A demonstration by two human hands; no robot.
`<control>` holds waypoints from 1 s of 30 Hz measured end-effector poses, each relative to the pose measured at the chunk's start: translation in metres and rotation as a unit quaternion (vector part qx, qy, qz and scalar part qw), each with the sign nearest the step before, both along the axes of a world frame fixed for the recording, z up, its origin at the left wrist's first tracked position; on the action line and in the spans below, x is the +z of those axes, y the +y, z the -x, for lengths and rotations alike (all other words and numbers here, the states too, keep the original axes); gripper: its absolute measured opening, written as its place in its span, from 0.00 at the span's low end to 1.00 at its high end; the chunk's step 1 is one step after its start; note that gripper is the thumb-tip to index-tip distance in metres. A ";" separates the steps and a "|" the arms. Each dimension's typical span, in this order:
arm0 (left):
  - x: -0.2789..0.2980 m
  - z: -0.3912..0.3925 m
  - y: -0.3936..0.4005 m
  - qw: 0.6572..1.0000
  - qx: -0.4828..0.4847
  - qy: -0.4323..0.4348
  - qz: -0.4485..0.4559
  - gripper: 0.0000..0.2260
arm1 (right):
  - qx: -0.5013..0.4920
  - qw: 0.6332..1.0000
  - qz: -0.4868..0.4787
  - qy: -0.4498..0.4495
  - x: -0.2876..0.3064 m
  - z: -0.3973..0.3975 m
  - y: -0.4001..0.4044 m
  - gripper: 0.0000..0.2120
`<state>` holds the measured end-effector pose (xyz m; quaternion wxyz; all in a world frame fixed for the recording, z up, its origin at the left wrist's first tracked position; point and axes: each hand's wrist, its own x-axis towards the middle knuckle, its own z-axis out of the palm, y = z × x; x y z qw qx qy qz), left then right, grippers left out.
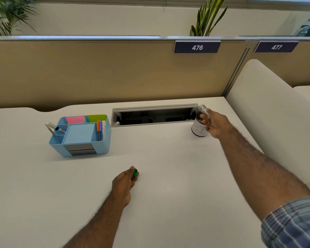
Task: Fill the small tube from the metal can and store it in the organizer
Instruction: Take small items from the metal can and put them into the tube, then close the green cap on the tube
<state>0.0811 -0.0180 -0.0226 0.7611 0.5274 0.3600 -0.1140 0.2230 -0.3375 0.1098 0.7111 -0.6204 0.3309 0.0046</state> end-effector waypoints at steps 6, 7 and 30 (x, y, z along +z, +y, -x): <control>-0.002 0.000 -0.002 1.000 0.003 -0.008 -0.002 0.14 | 0.040 0.981 -0.190 -0.003 -0.027 0.035 0.041 0.15; -0.002 0.001 -0.002 1.000 0.004 -0.010 -0.001 0.14 | 0.047 0.978 -0.203 0.009 -0.034 0.044 0.050 0.14; -0.003 0.003 -0.004 0.999 0.044 -0.021 0.017 0.15 | 0.177 0.964 -0.136 0.147 -0.109 0.169 0.188 0.09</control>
